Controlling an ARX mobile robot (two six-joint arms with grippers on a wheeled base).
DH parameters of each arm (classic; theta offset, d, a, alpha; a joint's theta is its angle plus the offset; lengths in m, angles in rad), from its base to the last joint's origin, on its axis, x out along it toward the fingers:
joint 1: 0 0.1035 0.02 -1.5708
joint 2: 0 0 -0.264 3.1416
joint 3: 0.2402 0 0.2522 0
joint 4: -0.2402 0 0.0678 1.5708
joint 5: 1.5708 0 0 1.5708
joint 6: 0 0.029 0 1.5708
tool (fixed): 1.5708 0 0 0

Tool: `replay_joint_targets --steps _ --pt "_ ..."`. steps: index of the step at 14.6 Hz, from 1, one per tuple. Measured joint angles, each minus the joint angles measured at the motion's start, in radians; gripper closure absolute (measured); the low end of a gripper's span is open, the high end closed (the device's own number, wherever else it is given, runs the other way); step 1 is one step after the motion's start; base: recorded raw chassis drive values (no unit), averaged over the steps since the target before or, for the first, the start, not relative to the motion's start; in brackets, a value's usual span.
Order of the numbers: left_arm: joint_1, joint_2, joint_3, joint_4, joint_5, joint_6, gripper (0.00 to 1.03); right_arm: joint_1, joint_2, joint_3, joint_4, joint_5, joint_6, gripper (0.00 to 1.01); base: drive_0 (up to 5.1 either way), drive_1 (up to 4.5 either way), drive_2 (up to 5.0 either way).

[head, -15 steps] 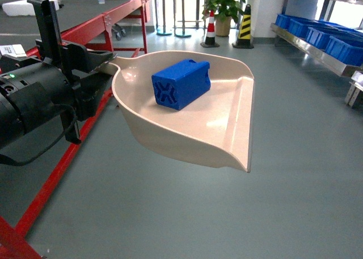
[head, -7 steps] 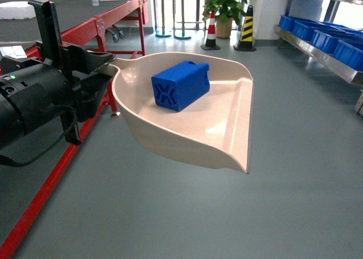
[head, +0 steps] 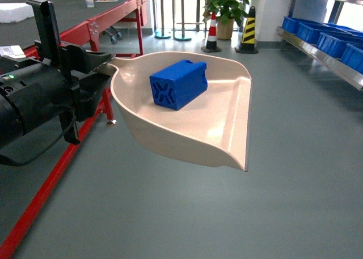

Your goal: Place part in tray to right shelf

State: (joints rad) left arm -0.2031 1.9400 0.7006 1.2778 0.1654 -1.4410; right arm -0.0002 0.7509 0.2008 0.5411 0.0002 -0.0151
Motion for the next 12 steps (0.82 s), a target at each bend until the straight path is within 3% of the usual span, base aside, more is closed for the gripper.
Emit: replay_joint_targets --steps 12 --pt "-0.001 0.0 0.0 -0.002 0.003 0.0 0.86 0.0 0.0 0.0 0.002 0.0 0.0 0.03 0.0 4.31 -4.4"
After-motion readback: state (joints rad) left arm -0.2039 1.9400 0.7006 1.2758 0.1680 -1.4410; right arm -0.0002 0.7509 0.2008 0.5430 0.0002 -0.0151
